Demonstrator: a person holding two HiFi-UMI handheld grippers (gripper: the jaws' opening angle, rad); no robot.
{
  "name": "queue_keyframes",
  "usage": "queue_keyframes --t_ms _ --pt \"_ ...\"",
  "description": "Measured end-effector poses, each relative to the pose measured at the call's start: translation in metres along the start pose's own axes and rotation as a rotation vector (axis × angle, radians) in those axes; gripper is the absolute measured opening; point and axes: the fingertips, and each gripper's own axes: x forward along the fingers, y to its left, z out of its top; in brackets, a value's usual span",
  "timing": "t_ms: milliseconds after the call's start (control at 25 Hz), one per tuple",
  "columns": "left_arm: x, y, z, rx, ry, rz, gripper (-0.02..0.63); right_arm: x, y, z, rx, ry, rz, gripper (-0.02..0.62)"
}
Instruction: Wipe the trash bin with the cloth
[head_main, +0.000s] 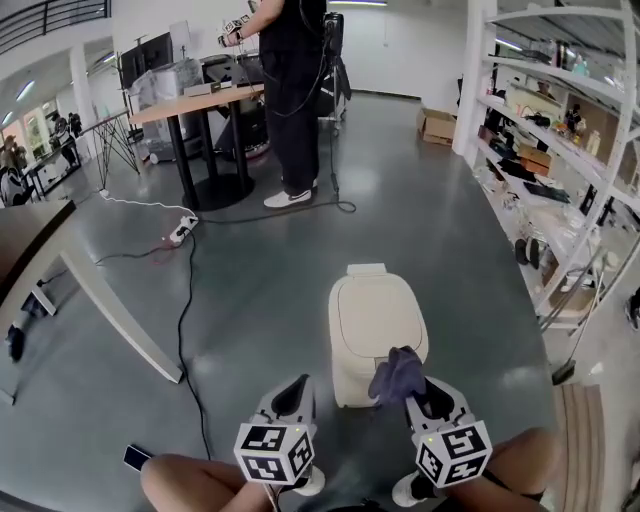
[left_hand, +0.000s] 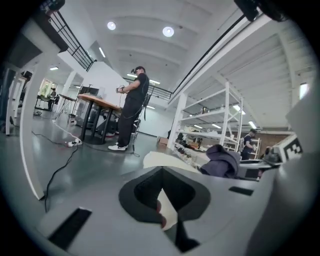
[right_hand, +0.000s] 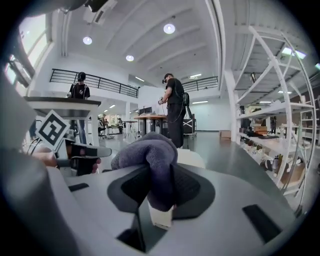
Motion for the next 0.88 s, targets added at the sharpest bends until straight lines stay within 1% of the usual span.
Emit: queue_keyframes --t_ms 80,160,200,320,400,520,680,760,880 --pt "-0.008 -0.027 0.029 0.058 -0.04 -0.012 -0.002 -0.01 -0.018 0.023 -0.007 -0.031 -0.02 0.107" --pt "-0.012 -0.047 0.059 0.136 -0.069 0.012 -0.002 -0.018 -0.031 0.042 0.004 -0.062 -0.044 0.109" --pt "-0.015 -0.054 0.072 0.161 -0.08 0.026 -0.002 -0.021 -0.033 0.05 0.013 -0.08 -0.055 0.107" --pt "-0.023 -0.068 0.091 0.197 -0.096 0.046 -0.002 -0.03 -0.026 0.059 0.006 -0.121 -0.08 0.109" --pt "-0.027 -0.078 0.093 0.196 -0.108 0.039 -0.002 -0.037 -0.022 0.057 -0.003 -0.141 -0.097 0.109" --pt "-0.034 -0.095 0.091 0.15 -0.143 0.026 -0.002 -0.053 -0.021 0.057 0.013 -0.175 -0.11 0.107" --pt "-0.043 -0.11 0.054 0.114 -0.156 0.017 -0.002 -0.068 -0.015 0.049 -0.031 -0.181 -0.107 0.107" --pt "-0.043 -0.119 0.044 0.121 -0.147 0.004 -0.002 -0.073 -0.013 0.047 -0.041 -0.185 -0.097 0.107" --pt "-0.044 -0.127 0.049 0.147 -0.153 -0.01 -0.002 -0.076 -0.012 0.046 -0.041 -0.183 -0.094 0.107"
